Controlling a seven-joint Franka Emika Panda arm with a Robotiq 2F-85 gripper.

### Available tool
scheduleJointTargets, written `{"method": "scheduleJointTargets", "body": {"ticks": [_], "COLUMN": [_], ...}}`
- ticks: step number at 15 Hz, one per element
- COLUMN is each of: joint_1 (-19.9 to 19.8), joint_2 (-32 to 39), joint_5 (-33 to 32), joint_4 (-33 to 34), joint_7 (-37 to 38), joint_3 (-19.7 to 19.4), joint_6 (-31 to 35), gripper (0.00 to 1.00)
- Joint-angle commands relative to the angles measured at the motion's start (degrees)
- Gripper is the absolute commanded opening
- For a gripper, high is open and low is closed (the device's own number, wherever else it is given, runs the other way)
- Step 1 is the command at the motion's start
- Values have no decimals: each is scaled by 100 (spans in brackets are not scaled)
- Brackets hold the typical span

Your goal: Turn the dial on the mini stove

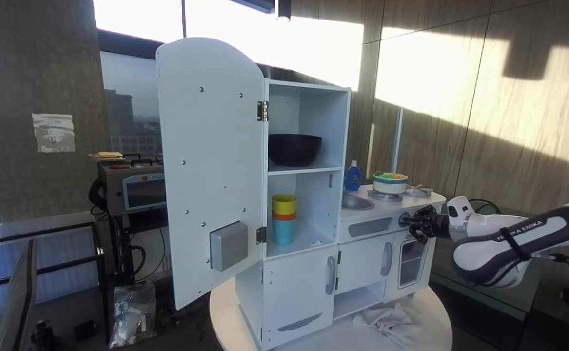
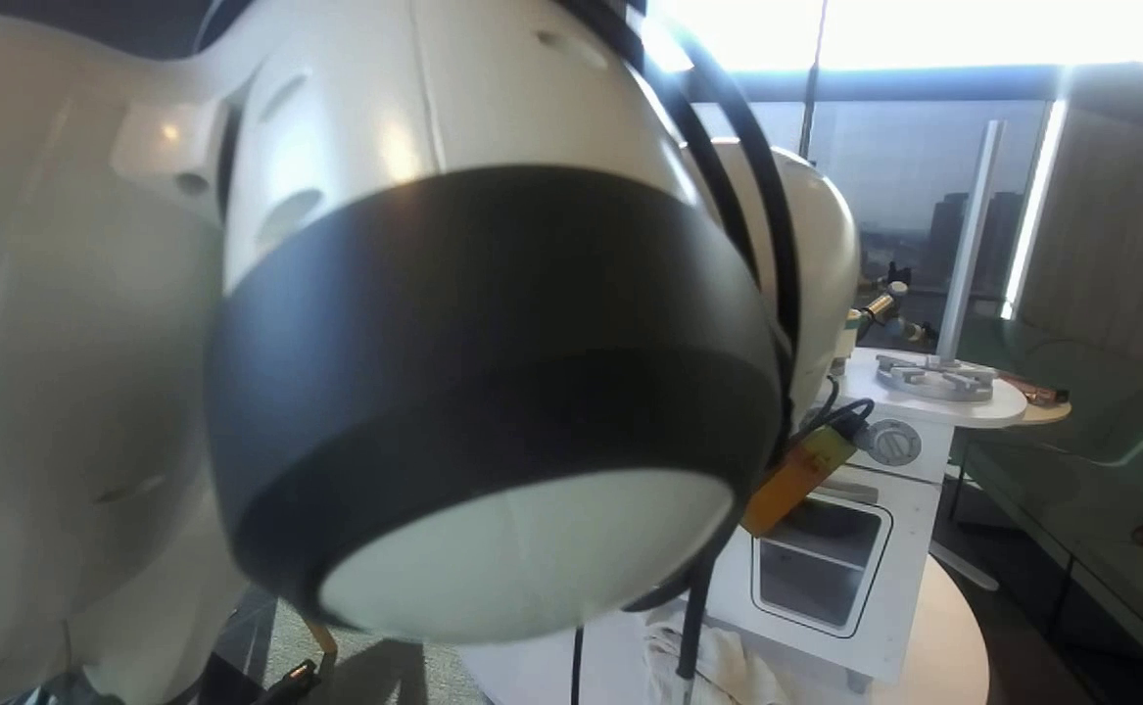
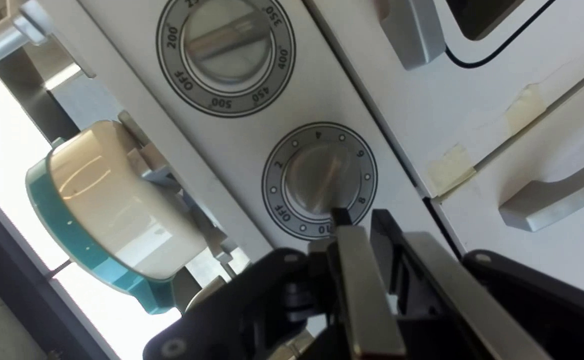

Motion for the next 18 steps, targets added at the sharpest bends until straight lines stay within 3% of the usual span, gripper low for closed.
{"method": "scheduleJointTargets", "body": {"ticks": [1,5,8,13,18], "joint_1": [104,153,169,-456,-1136], "joint_2": [-175,-119,834,1797,3038], "joint_5": [-79,170,1580,3151,3698], "joint_4": [-85,-123,-384,-548,-313], "joint_7": [-540,-800,-310,707,2082], "joint_3": [-56,-14,69,1104,1934], "joint_6": [204,287,161,-1214,-2799], "gripper": [48,79,99,100,100]}}
